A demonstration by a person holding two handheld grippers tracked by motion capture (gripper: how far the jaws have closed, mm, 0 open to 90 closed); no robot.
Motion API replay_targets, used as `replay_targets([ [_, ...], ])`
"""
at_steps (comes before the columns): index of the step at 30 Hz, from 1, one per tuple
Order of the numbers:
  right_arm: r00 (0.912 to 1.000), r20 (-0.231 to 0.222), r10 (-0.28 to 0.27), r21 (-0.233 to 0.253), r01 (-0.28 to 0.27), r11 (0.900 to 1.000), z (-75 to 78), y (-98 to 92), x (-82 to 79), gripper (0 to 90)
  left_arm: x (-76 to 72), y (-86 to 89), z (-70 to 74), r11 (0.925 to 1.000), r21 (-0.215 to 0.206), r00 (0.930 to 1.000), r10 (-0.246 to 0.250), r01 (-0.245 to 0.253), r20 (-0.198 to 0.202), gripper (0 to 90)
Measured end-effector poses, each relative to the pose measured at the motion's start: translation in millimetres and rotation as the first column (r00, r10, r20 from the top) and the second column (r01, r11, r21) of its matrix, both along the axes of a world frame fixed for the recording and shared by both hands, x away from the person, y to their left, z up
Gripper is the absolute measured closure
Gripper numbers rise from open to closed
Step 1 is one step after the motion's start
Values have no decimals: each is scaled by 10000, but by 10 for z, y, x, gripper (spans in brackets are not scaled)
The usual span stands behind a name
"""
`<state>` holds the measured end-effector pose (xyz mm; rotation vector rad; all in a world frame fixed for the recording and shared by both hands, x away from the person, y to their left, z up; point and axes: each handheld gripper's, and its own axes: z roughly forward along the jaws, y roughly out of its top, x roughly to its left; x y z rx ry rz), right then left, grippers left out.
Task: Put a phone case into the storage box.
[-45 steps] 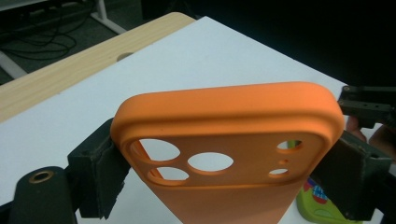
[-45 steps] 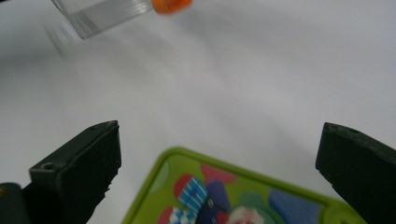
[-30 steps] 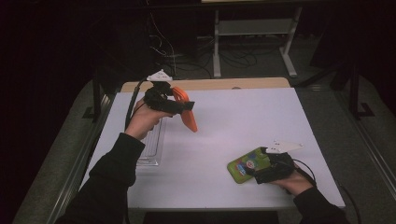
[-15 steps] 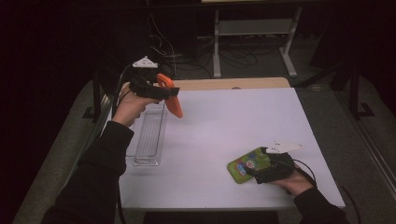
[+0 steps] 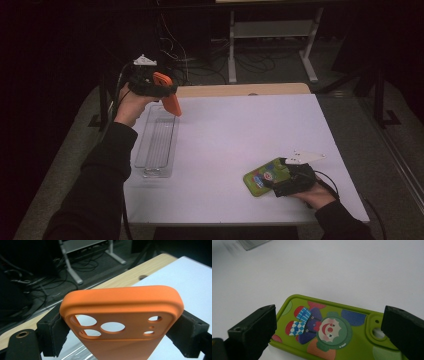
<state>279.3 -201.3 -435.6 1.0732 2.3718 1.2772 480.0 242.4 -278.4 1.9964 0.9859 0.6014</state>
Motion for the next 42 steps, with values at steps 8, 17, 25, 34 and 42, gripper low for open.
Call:
replay_targets([
  [8, 10000, 7, 37, 0, -37, 10000, -1, 3, -1, 0, 126, 118, -128, 9963, 291, 9966, 815, -812, -78, 136],
  [17, 10000, -2, 39, 19, -39, 10000, 4, -2, -7, 0, 220, 191, -388, 9883, 501, 9879, 1465, -1440, -517, 136],
  [25, 10000, 6, 46, 41, -46, 10000, 6, -2, -7, 0, 277, 203, -565, 9813, 594, 9782, 1879, -1831, -881, 134],
  [34, 10000, 52, 68, 48, -69, 10000, 6, -2, -8, 0, 317, 146, -681, 9750, 961, 9718, 2101, -2002, -1075, 133],
  [42, 10000, 30, 65, 68, -65, 10000, 8, 0, -11, 0, 365, 114, -739, 9686, 1133, 9673, 2326, -2212, -1006, 129],
])
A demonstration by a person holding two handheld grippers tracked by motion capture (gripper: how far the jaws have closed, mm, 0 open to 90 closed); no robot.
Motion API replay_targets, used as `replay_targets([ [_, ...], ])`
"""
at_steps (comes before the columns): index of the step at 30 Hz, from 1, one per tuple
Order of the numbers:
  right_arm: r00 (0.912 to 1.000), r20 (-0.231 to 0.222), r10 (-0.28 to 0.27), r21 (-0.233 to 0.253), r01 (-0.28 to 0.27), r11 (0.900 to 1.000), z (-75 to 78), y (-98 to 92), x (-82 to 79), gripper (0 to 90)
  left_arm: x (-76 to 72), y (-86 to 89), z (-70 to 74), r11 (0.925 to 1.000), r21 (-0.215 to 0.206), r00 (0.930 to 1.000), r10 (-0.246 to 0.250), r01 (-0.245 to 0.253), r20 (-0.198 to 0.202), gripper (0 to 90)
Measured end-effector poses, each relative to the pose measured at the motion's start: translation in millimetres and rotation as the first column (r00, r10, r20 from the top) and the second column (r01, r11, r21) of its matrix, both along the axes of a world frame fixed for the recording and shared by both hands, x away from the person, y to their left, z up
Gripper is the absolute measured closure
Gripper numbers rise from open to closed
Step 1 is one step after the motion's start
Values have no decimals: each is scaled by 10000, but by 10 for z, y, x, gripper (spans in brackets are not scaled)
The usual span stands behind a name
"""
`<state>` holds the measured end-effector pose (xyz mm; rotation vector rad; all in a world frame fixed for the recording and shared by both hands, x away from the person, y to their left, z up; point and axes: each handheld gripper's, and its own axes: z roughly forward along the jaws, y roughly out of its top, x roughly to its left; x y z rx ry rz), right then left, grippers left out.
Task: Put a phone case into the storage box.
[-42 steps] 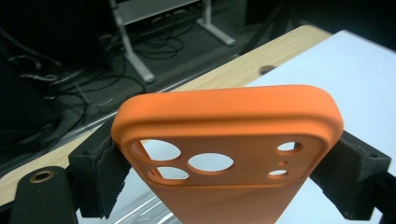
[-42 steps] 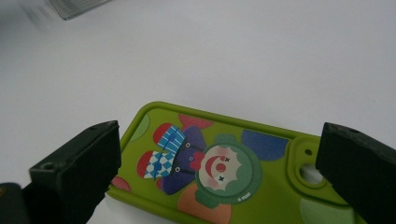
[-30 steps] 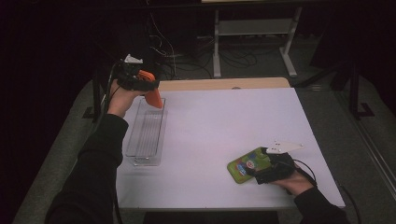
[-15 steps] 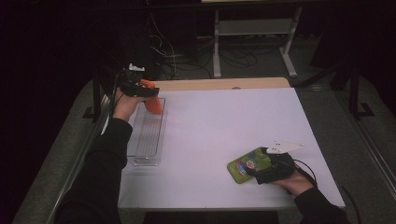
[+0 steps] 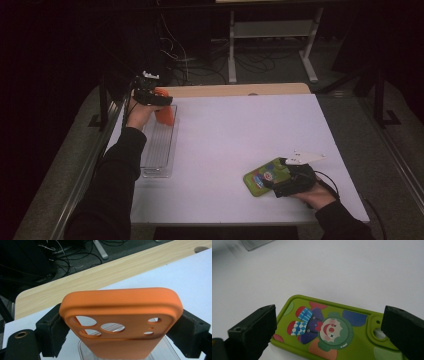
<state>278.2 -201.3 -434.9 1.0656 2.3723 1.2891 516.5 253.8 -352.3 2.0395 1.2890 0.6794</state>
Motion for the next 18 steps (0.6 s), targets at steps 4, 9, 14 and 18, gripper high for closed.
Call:
replay_targets([
  [4, 10000, 6, 7, -12, -7, 10000, 0, 0, 0, 0, 22, -21, -22, 10000, 45, 9999, 89, -89, 71, 127],
  [9, 10000, 3, 4, -4, -4, 10000, 1, -1, -2, 0, 35, -33, -31, 9997, -73, 9995, 227, -225, 204, 112],
  [14, 10000, 10, 12, -23, -12, 10000, 0, 2, -4, 0, 45, -25, -35, 9991, -310, 9993, 300, -294, 210, 39],
  [18, 10000, 56, -9, -18, 9, 10000, 3, -7, 2, 0, 47, -7, -37, 9985, -476, 9995, 268, -259, 177, 12],
])
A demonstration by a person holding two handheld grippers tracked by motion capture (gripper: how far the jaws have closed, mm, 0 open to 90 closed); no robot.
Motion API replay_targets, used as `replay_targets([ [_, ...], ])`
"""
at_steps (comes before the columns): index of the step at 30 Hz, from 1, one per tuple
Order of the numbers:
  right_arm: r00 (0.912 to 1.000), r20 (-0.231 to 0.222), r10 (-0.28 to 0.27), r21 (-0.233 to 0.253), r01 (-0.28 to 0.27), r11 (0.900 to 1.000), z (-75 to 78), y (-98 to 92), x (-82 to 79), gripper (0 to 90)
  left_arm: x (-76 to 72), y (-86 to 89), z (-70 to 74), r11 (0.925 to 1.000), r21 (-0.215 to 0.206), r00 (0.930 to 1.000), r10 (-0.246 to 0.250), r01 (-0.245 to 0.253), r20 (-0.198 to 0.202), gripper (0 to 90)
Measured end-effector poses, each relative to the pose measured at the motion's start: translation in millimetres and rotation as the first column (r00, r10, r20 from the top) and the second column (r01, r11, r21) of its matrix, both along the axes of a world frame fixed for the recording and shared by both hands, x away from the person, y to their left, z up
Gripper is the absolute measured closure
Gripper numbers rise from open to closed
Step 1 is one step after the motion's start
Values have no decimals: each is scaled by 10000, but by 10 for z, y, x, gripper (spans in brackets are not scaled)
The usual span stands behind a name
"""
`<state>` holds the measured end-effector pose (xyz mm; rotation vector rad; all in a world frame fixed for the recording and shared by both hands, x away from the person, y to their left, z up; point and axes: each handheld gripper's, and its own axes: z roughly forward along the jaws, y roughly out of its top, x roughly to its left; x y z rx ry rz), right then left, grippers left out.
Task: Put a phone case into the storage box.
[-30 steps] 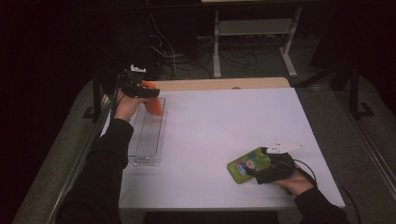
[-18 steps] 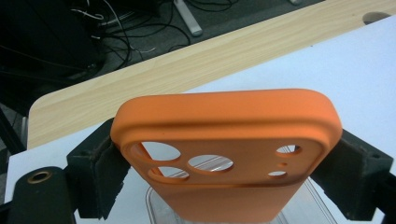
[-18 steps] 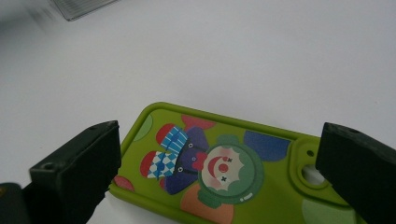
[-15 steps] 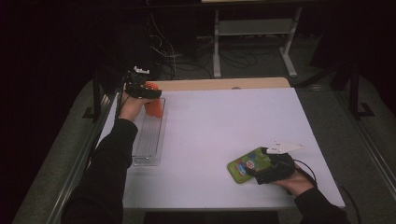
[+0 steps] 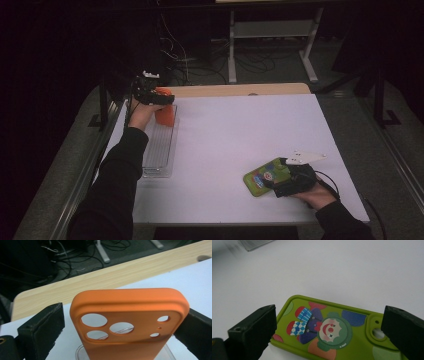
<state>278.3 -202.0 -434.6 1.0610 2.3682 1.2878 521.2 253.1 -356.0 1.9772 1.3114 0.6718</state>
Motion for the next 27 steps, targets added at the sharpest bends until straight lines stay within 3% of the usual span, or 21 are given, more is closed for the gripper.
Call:
replay_targets([
  [4, 10000, -39, 24, -21, -24, 10000, -2, 6, -2, 0, -3, 10, 18, 9997, -230, 9998, -119, 122, 134, 12],
  [17, 10000, -47, 10, 6, -10, 10000, 0, 7, -1, 0, -42, 43, 77, 9996, -240, 9996, -148, 154, 251, 1],
  [24, 10000, -71, 66, -84, -67, 9999, -1, 37, 12, 0, -211, 50, 199, 9966, -138, 9966, -804, 807, 166, 1],
  [27, 10000, 9, 57, -135, -57, 9999, 11, 31, -5, 0, -309, 51, 252, 9920, -555, 9931, -1116, 1135, 358, 1],
])
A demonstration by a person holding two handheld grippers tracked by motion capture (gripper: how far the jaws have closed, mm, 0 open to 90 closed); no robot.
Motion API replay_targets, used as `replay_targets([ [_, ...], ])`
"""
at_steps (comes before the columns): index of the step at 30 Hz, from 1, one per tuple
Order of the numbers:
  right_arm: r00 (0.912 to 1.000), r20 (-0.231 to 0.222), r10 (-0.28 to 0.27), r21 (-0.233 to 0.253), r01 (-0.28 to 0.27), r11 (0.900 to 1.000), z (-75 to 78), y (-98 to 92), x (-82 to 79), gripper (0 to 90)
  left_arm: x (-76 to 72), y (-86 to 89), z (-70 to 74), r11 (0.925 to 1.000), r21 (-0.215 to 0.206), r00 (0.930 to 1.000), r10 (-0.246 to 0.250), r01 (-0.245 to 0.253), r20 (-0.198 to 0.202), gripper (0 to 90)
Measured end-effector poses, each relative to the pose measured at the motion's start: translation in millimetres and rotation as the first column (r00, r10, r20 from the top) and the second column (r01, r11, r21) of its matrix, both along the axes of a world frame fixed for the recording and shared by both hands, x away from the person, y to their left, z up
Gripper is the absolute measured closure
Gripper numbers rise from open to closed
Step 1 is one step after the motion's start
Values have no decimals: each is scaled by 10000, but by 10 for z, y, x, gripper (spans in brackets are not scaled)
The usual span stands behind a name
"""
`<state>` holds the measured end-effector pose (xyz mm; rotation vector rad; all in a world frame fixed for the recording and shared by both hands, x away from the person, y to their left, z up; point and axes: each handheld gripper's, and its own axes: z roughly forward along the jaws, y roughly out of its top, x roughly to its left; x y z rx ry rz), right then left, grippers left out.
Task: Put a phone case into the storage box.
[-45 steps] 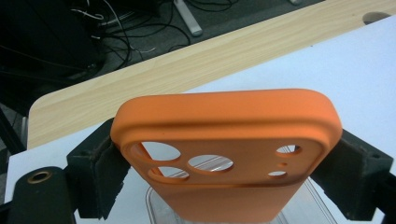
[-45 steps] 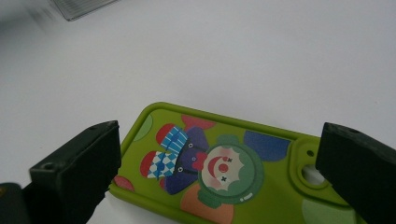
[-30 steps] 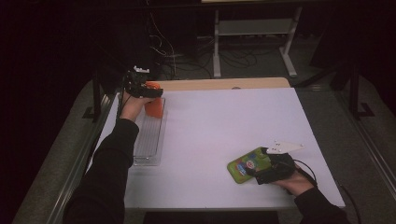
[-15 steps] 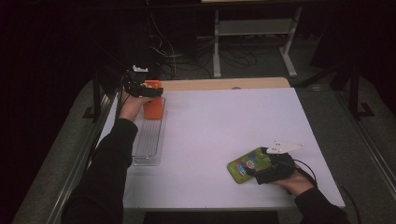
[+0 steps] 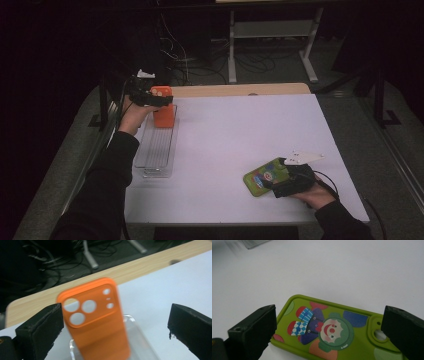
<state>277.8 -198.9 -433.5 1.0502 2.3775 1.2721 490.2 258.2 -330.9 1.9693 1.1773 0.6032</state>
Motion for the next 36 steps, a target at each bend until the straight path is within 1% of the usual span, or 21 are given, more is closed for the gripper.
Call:
replay_targets([
  [3, 10000, 75, -64, 39, 64, 10000, 16, -3, -1, 0, -97, -20, 46, 9990, -131, 9991, -419, 419, 30, 1],
  [6, 9999, 98, -57, -46, 58, 10000, 10, -3, -5, 0, -208, -64, 93, 9951, -282, 9955, -948, 949, 81, 1],
  [7, 9999, 71, -71, -41, 72, 10000, 11, -1, -8, 0, -243, -86, 104, 9930, -386, 9938, -1115, 1115, 26, 1],
  [10, 9999, 57, -119, 14, 119, 9999, 21, 11, -6, 0, -367, -177, 126, 9861, -536, 9876, -1572, 1573, 66, 2],
  [13, 9998, 175, -11, -208, 14, 9998, 26, -1, -30, 0, -474, -279, 126, 9779, -484, 9791, -2035, 2033, 3, 1],
  [14, 9998, 196, -48, -164, 51, 9999, 31, -14, -36, 0, -503, -309, 122, 9749, -525, 9762, -2167, 2163, -12, 1],
  [15, 9997, 225, -88, -106, 90, 9999, 37, -24, -38, 0, -547, -353, 117, 9694, -450, 9703, -2418, 2413, -75, 1],
  [17, 9996, 260, -144, -127, 148, 9998, 52, -40, -55, 0, -611, -427, 105, 9630, -410, 9637, -2667, 2662, -78, 1],
  [18, 9995, 291, -130, -129, 134, 9998, 53, -42, -57, 0, -651, -473, 97, 9601, -493, 9610, -2762, 2753, -117, 1],
  [20, 9992, 391, -64, -134, 69, 9999, 63, -46, -53, 0, -726, -565, 83, 9508, -551, 9521, -3056, 3047, -78, 1],
  [22, 9993, 357, -110, -94, 113, 9999, 78, -37, -57, 0, -787, -646, 69, 9415, -610, 9431, -3324, 3316, -36, 2],
  [25, 9993, 342, -116, -123, 121, 9999, 83, -38, -61, 0, -872, -757, 48, 9268, -637, 9287, -3709, 3702, -2, 2],
  [26, 9993, 347, -102, -138, 107, 9998, 83, -39, -58, 0, -909, -802, 36, 9196, -608, 9212, -3890, 3882, -17, 1],
  [27, 9993, 347, -102, -138, 107, 9998, 83, -39, -58, 0, -909, -802, 36, 9196, -608, 9212, -3890, 3882, -17, 2],
  [28, 9992, 376, -106, -146, 111, 9998, 86, -38, -51, 0, -977, -880, 5, 9112, -767, 9139, -4060, 4047, -9, 2],
  [29, 9989, 460, -97, -110, 102, 9999, 89, -36, -38, 0, -1011, -915, -12, 9051, -729, 9074, -4202, 4189, -30, 1],
  [30, 9991, 416, -96, -101, 100, 9999, 91, -32, -38, 0, -1048, -952, -35, 9020, -732, 9043, -4268, 4254, -45, 1],
  [31, 9991, 408, -93, -115, 97, 9999, 90, -30, -37, 0, -1089, -984, -61, 8934, -663, 8951, -4459, 4444, -89, 1],
  [32, 9994, 346, -94, -117, 98, 9999, 87, -29, -36, 0, -1122, -1014, -82, 8919, -785, 8942, -4475, 4454, -102, 1],
  [35, 9993, 381, -55, -114, 60, 9999, 90, -28, -39, 0, -1238, -1100, -165, 8811, -677, 8828, -4697, 4680, -112, 2],
  [36, 9992, 393, -54, -95, 58, 9999, 93, -30, -40, 0, -1269, -1121, -192, 8760, -530, 8768, -4806, 4793, -157, 2],
])
